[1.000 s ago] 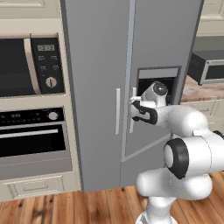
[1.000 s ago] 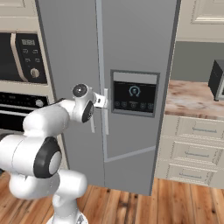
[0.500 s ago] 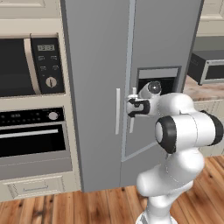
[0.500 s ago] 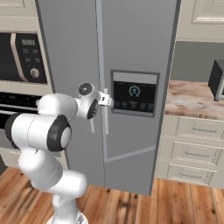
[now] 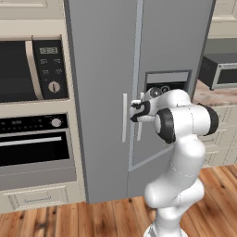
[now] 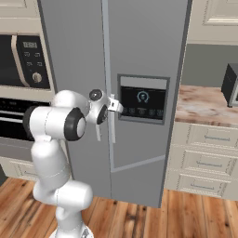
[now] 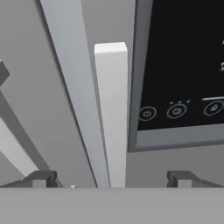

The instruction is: Move the hot dog bun to the plate on the dining table and place the condiment next to that plate. Then navigate to the fridge and take the sausage and place it on the plate as well.

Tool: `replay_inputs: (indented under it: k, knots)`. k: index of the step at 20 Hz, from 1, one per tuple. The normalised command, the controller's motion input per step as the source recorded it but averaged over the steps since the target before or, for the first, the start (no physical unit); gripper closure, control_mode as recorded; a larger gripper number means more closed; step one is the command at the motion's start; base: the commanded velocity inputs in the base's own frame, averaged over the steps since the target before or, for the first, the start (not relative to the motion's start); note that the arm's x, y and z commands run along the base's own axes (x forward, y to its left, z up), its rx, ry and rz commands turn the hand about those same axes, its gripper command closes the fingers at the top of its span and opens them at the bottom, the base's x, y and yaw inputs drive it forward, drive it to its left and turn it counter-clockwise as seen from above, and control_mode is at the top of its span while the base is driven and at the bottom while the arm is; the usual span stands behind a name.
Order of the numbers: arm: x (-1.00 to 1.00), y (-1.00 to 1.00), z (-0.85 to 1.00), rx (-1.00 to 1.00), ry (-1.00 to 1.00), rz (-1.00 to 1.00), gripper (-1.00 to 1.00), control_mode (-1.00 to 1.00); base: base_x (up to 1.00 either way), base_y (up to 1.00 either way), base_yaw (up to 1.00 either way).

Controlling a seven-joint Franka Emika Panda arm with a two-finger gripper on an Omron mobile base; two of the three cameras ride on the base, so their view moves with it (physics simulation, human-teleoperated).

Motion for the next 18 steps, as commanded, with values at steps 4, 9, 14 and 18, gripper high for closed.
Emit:
replay_inputs:
  k: [4, 9, 14, 18]
  knots:
    - [0.35, -0.13, -0.29, 0.00, 0.00, 0.00, -1.00, -1.00, 0.00, 0.00, 0.00]
    - [0.40, -0.15, -0.26, 0.00, 0.00, 0.00, -1.00, -1.00, 0.00, 0.00, 0.00]
    - [0.46, -0.12, -0.21, 0.00, 0.00, 0.00, -1.00, -1.00, 0.00, 0.00, 0.00]
    - [0.43, -0.02, -0.16, 0.00, 0.00, 0.00, -1.00, -1.00, 0.00, 0.00, 0.00]
